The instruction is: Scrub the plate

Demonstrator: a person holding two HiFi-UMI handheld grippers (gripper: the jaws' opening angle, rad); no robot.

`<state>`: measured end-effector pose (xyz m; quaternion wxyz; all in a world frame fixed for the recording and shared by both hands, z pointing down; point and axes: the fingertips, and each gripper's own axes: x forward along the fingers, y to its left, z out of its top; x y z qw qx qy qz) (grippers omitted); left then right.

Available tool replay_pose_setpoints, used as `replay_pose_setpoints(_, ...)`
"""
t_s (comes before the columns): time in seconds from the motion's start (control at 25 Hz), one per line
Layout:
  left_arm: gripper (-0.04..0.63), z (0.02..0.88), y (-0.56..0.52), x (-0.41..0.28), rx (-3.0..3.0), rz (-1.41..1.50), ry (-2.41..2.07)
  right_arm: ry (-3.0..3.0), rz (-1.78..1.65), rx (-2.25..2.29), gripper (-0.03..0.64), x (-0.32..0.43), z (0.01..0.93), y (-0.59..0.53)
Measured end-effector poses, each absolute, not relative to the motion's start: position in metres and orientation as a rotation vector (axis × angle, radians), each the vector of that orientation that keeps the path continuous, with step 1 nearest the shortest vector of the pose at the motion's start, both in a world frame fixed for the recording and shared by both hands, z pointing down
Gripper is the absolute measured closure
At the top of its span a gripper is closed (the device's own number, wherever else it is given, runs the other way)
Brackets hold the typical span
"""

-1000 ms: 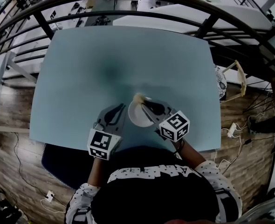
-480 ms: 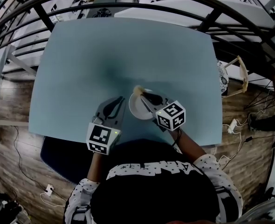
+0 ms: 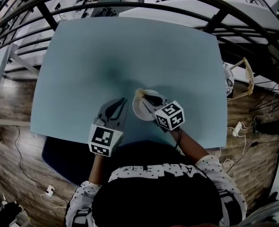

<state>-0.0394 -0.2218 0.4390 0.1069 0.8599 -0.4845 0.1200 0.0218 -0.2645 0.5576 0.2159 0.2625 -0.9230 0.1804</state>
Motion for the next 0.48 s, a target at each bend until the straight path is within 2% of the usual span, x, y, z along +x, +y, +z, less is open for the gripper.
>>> replay_pose_setpoints(0.48, 0.58, 0.4397, -0.2224, -0.0395, 2.531, 0.362, -1.431, -2.527, 0.485, 0.745, 0.565, 0.0227, 0.5673, -0.2709)
